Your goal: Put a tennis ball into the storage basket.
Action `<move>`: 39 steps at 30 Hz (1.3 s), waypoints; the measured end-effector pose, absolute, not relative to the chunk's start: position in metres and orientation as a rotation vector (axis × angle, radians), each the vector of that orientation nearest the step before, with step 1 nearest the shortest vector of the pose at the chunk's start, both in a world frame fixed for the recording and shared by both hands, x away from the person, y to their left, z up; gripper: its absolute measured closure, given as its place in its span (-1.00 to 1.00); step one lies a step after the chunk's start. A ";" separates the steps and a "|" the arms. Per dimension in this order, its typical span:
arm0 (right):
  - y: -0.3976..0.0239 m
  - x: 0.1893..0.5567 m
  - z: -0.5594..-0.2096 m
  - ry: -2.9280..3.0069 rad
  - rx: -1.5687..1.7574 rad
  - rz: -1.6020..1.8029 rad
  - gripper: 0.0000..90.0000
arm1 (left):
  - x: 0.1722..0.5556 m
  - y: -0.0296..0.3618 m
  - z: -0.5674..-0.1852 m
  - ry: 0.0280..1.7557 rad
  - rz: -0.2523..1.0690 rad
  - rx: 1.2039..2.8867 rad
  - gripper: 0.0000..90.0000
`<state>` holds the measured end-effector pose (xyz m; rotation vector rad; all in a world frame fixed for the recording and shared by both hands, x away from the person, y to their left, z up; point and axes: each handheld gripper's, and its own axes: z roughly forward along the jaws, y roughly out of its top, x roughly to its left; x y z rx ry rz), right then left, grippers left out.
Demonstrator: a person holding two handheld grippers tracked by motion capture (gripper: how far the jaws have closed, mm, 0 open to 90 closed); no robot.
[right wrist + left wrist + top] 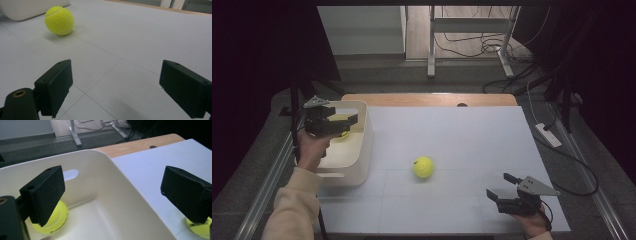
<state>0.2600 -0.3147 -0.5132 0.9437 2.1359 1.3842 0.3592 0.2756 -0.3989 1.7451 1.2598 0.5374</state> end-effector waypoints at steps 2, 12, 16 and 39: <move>-0.315 0.260 -0.513 2.135 0.942 1.388 -0.75 | 0.356 0.272 -0.398 1.236 0.534 1.748 -0.86; -0.313 0.262 -0.512 2.130 0.943 1.415 -0.75 | 0.343 0.259 -0.395 1.167 0.500 1.747 -0.86; -0.311 0.263 -0.510 2.127 0.943 1.435 -0.75 | 0.339 0.255 -0.394 1.148 0.491 1.748 -0.85; -0.312 0.269 -0.512 2.133 0.951 1.433 -0.75 | 0.318 0.240 -0.397 1.050 0.441 1.740 -0.84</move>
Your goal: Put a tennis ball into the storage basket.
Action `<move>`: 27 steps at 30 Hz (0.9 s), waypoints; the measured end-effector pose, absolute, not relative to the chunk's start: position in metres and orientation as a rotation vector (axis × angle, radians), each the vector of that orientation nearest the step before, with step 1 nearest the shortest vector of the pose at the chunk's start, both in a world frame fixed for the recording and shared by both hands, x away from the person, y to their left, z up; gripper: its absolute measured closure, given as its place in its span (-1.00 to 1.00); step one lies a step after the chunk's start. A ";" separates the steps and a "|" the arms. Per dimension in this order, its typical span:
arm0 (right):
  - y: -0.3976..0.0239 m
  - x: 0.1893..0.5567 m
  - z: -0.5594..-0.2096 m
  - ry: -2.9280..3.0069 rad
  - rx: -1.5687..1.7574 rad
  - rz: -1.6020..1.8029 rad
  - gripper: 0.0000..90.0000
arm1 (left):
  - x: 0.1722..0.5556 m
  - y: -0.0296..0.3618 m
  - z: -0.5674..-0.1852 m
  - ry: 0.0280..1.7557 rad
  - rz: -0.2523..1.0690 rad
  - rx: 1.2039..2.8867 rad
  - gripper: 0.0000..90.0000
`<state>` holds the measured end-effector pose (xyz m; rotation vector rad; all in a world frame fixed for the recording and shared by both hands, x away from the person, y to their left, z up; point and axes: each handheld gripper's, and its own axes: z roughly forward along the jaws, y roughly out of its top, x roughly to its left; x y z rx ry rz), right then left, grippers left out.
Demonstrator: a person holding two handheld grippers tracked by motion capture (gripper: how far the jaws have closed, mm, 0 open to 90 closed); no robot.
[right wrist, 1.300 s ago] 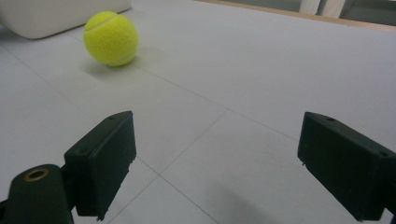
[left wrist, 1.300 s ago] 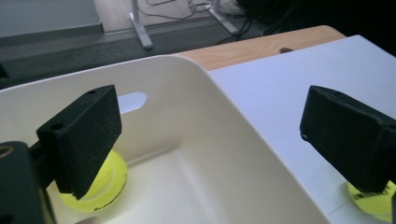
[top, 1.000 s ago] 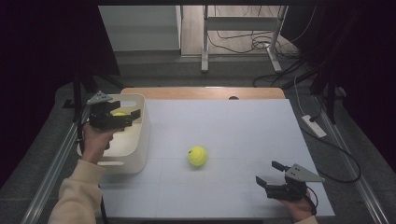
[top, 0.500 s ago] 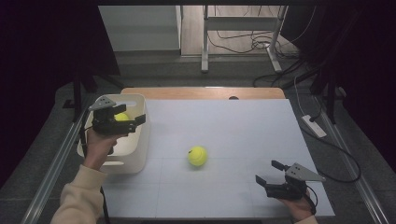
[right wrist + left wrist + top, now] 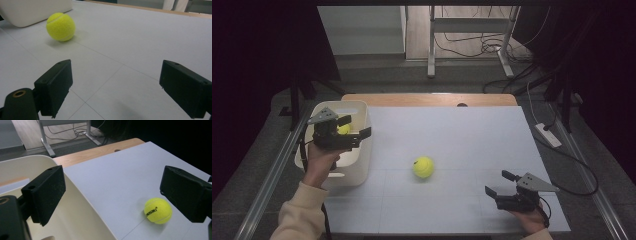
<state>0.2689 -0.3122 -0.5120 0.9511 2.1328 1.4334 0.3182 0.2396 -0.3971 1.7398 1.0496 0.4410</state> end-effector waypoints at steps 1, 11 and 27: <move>-0.311 0.270 -0.512 2.133 0.942 1.433 -0.75 | 0.317 0.239 -0.397 1.046 0.439 1.743 -0.84; -0.309 0.271 -0.513 2.142 0.932 1.422 -0.75 | 0.304 0.233 -0.394 0.999 0.427 1.743 -0.84; -0.309 0.268 -0.513 2.141 0.932 1.420 -0.75 | 0.297 0.211 -0.392 0.939 0.397 1.775 -0.84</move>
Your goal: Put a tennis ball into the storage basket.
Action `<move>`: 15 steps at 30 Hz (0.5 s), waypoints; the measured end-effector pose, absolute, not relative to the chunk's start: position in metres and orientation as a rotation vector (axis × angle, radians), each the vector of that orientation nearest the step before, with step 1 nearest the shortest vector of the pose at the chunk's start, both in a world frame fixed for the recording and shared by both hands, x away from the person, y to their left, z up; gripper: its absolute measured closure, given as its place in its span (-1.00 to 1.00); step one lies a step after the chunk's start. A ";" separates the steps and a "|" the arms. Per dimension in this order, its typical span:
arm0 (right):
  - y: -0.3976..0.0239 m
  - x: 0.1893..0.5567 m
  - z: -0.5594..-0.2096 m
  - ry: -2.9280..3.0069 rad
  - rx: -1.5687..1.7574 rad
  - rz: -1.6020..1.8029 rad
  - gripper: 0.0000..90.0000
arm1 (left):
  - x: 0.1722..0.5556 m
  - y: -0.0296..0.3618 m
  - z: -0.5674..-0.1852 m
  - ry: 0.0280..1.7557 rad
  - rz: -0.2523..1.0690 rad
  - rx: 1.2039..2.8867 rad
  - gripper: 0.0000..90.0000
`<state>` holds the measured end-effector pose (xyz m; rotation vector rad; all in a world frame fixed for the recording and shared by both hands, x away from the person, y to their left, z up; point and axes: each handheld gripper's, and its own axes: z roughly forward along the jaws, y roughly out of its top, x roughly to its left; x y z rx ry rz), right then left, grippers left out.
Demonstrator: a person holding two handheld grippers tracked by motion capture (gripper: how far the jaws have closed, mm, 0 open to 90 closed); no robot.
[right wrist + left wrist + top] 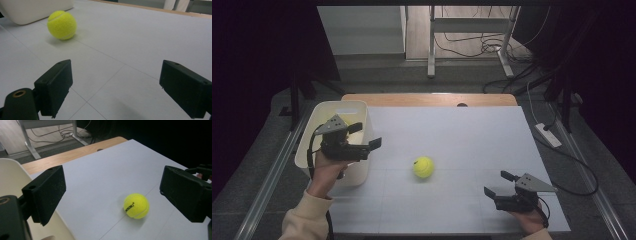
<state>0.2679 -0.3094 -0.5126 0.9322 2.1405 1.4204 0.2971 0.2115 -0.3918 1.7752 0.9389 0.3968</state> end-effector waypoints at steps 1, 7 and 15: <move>-0.309 0.268 -0.513 2.140 0.933 1.421 -0.75 | 0.297 0.210 -0.392 0.936 0.397 1.778 -0.84; -0.309 0.267 -0.512 2.139 0.930 1.423 -0.75 | 0.296 0.205 -0.391 0.925 0.388 1.784 -0.83; -0.309 0.268 -0.512 2.137 0.930 1.427 -0.75 | 0.294 0.195 -0.391 0.897 0.370 1.796 -0.84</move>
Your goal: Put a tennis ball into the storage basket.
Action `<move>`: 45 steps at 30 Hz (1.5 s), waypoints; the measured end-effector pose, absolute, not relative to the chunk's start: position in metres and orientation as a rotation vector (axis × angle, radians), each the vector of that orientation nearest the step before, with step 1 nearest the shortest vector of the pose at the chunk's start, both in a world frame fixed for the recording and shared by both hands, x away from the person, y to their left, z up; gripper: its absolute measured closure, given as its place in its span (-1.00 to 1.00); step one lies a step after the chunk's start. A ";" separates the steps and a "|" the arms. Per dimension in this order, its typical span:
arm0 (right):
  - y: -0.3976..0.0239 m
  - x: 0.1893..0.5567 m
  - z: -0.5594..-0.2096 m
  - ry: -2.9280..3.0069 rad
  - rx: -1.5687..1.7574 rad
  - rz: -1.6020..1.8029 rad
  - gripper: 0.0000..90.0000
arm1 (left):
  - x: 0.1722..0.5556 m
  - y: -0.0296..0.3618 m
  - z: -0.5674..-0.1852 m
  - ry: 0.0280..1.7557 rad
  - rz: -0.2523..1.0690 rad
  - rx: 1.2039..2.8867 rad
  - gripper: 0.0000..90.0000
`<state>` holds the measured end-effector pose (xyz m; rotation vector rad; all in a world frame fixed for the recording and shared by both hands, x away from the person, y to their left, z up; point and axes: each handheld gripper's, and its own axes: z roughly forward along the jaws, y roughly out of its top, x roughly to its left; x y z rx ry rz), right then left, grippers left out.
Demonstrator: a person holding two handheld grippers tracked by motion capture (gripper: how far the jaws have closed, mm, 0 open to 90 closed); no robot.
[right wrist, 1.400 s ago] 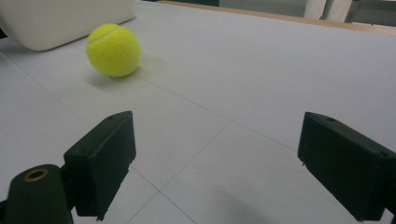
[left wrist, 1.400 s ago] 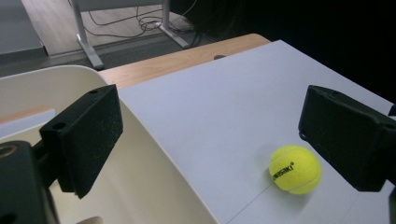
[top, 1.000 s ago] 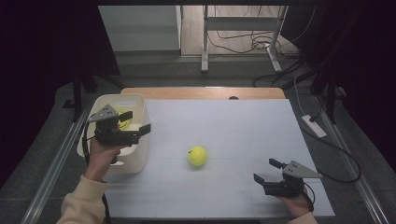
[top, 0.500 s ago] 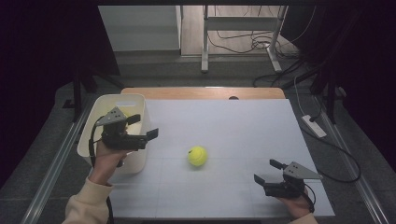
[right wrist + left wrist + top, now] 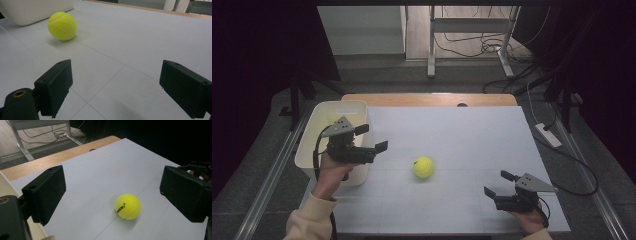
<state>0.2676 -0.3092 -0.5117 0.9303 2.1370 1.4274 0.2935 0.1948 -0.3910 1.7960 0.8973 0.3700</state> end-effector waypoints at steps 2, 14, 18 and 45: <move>-0.309 0.268 -0.512 2.137 0.930 1.427 -0.75 | 0.293 0.193 -0.391 0.894 0.366 1.801 -0.84; -0.309 0.268 -0.511 2.135 0.935 1.431 -0.75 | 0.291 0.174 -0.393 0.869 0.344 1.846 -0.85; -0.308 0.268 -0.512 2.140 0.930 1.432 -0.75 | 0.290 0.169 -0.395 0.866 0.333 1.855 -0.85; -0.310 0.269 -0.511 2.122 0.950 1.455 -0.75 | 0.298 0.131 -0.417 0.803 0.271 1.953 -0.87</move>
